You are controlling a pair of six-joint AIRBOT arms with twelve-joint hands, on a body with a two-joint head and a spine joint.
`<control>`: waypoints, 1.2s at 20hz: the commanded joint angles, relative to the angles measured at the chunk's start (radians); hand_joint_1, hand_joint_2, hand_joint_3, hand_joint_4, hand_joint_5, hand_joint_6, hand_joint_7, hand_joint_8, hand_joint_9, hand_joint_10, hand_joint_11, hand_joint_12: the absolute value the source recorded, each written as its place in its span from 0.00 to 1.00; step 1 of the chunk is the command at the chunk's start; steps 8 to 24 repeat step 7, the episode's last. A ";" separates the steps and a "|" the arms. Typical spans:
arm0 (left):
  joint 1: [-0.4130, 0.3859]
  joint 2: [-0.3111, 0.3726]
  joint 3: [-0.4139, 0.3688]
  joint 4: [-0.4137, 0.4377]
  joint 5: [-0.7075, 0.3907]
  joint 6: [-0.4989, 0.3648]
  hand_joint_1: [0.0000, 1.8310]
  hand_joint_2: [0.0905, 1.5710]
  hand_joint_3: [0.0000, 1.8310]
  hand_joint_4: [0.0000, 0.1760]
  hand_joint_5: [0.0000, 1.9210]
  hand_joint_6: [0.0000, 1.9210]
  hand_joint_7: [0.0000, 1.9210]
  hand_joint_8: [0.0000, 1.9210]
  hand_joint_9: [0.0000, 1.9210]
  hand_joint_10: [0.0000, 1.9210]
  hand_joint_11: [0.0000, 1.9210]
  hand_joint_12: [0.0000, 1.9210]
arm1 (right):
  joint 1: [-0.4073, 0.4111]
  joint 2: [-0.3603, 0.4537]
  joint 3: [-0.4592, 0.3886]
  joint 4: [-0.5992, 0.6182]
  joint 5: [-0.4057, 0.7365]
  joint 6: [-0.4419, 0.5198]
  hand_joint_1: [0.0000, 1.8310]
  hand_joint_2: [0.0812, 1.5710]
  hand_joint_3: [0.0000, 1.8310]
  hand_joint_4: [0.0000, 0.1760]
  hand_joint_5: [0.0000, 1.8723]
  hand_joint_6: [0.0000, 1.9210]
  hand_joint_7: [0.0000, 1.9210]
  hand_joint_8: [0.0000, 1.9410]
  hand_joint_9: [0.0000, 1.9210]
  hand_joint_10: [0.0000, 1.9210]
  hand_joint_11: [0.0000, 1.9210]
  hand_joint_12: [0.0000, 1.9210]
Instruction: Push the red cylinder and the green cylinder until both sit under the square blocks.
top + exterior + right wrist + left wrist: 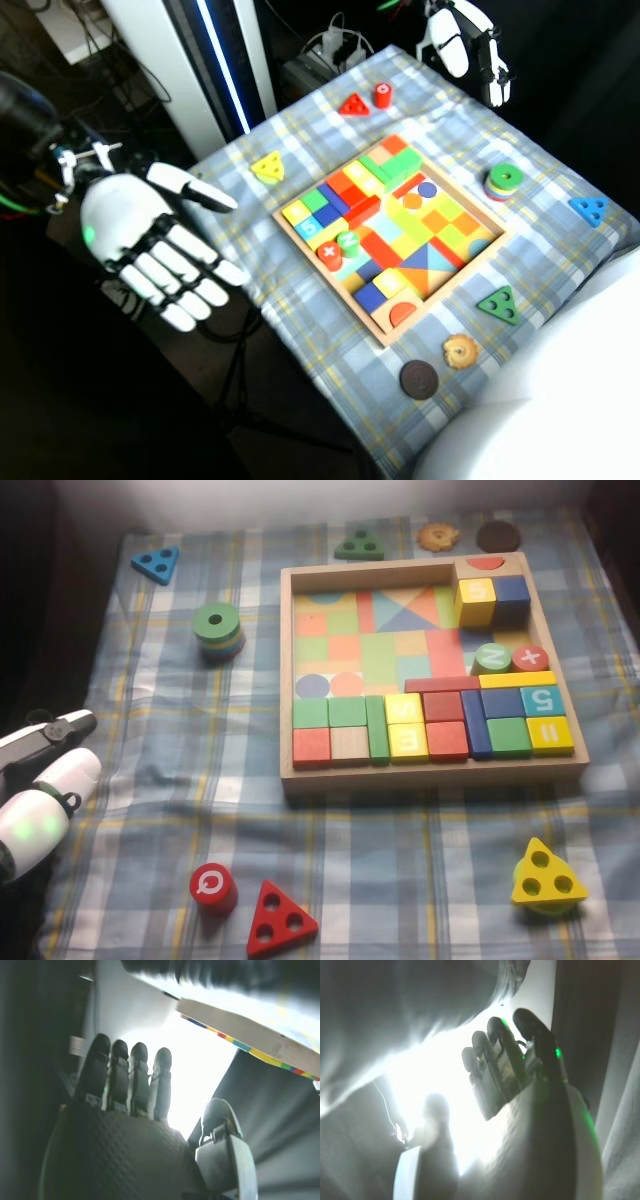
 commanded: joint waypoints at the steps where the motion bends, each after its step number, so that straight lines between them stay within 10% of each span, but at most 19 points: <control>1: -0.002 0.001 0.006 0.041 -0.118 -0.014 0.20 0.86 0.00 0.00 0.31 0.00 0.28 0.00 0.22 0.00 0.00 0.26 | 0.004 -0.001 0.003 -0.042 0.144 0.012 0.00 0.87 0.00 0.00 0.28 0.00 0.22 0.00 0.17 0.01 0.12 0.05; 7: -0.001 0.017 0.007 0.048 -0.116 -0.009 0.19 0.87 0.00 0.00 0.31 0.00 0.29 0.00 0.22 0.01 0.00 0.30 | 0.004 -0.032 -0.003 -0.019 0.144 0.012 0.00 0.85 0.00 0.28 0.28 0.00 0.21 0.00 0.14 0.00 0.10 0.03; 24: -0.001 0.017 0.007 0.048 -0.116 -0.009 0.19 0.87 0.00 0.00 0.31 0.00 0.29 0.00 0.22 0.01 0.00 0.30 | 0.004 -0.032 -0.003 -0.019 0.144 0.012 0.00 0.85 0.00 0.28 0.28 0.00 0.21 0.00 0.14 0.00 0.10 0.03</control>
